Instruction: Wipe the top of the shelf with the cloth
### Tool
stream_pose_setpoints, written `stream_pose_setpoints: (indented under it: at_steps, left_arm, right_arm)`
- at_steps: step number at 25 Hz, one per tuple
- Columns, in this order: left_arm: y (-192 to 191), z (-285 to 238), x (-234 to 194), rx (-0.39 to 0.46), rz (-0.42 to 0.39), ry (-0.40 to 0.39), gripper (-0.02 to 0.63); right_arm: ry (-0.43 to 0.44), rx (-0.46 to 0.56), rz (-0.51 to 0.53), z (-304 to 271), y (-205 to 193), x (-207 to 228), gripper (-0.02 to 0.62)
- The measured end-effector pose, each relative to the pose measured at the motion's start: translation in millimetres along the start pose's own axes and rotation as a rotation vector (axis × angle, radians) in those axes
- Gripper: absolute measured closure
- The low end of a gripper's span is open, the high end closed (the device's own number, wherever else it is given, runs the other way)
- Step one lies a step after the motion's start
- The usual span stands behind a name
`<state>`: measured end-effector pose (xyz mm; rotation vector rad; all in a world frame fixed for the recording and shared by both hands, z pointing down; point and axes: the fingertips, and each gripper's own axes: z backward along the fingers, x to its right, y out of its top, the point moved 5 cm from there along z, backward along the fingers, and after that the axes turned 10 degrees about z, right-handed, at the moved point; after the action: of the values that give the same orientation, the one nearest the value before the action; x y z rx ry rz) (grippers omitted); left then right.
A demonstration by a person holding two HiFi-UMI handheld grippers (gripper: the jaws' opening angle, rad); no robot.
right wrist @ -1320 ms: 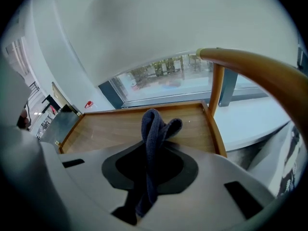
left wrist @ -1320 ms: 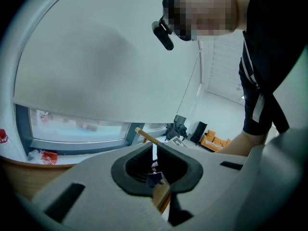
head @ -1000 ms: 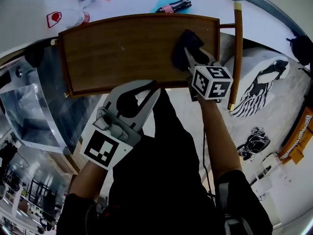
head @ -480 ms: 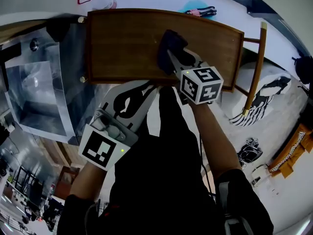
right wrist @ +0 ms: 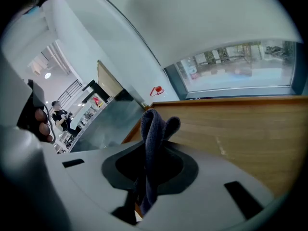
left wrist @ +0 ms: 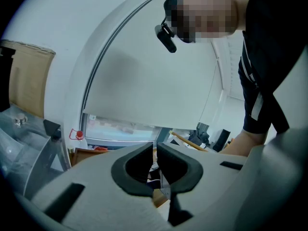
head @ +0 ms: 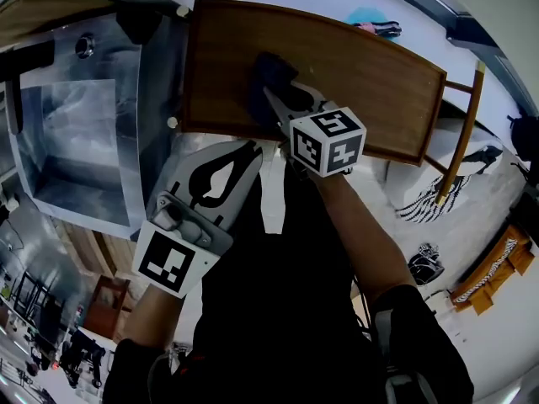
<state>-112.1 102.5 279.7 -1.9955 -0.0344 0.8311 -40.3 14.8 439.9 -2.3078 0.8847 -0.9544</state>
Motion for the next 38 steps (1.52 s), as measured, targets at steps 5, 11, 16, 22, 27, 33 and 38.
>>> stream_pose_setpoints:
  at_steps: [5,11,16,22,27,33,38]
  left_arm:
    - [0.2,22.9,-19.5,0.016,0.011,0.028,0.566]
    - [-1.0,43.2,-38.9,0.025,0.026,0.058,0.566]
    - [-4.1,50.4,-50.3,0.025,0.037,0.071,0.566]
    - [-7.3,43.2,-52.2,0.018,0.04,0.061,0.566]
    - [-5.6,29.0,-44.0,0.004,0.03,0.036,0.566]
    - [-4.8,3.5,-27.0,-0.019,0.012,0.0,0.566]
    - [-7.2,-21.7,-7.1,-0.043,-0.002,-0.04,0.566]
  right_arm:
    - [0.046,-0.019,-0.006,-31.2,-1.5,-28.7,0.537]
    - [0.085,-0.029,-0.018,-60.4,1.5,-51.0,0.537]
    - [0.097,-0.053,-0.013,-79.5,-1.1,-59.4,0.537]
    - [0.071,-0.081,0.017,-82.7,-10.9,-51.1,0.537]
    - [0.041,-0.089,0.024,-68.5,-17.9,-36.7,0.537]
    - [0.003,-0.088,0.005,-43.7,-29.3,-10.5,0.537]
    - [-0.036,-0.077,-0.019,-19.2,-38.4,16.6,0.537]
